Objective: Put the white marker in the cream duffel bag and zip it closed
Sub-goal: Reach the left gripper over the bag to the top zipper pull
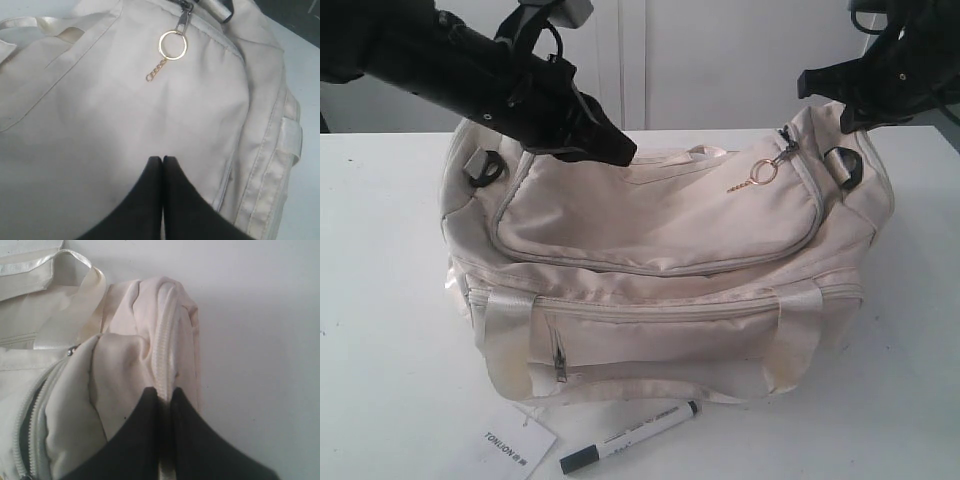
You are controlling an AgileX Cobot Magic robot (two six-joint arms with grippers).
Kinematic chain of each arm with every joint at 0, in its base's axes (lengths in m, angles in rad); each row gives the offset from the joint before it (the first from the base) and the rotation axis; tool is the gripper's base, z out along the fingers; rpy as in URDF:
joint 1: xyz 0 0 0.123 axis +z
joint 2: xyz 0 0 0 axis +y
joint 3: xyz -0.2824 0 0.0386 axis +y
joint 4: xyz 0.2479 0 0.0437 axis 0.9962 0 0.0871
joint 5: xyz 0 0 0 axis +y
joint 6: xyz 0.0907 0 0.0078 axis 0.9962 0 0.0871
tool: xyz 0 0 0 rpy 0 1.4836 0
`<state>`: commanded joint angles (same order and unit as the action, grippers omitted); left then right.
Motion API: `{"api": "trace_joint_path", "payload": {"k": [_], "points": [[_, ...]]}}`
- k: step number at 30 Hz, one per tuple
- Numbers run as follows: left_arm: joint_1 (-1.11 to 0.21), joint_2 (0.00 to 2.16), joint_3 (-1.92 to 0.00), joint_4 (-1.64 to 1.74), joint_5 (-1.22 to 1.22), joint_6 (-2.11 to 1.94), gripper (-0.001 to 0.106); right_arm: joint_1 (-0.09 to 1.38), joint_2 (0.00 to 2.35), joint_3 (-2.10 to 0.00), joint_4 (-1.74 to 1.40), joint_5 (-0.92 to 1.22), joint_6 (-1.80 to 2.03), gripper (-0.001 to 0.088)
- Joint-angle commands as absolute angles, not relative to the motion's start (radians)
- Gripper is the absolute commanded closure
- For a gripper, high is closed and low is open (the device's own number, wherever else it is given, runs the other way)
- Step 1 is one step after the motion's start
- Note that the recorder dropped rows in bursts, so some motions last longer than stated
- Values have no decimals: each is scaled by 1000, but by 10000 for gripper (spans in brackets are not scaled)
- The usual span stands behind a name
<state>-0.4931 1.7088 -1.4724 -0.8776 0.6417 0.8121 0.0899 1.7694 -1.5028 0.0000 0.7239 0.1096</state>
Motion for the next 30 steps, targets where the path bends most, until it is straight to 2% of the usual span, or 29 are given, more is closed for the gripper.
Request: {"api": "trace_joint_path", "payload": {"k": [30], "points": [[-622, 2024, -1828, -937, 646, 898, 1053, 90, 1769, -1503, 0, 723, 110, 868]]}}
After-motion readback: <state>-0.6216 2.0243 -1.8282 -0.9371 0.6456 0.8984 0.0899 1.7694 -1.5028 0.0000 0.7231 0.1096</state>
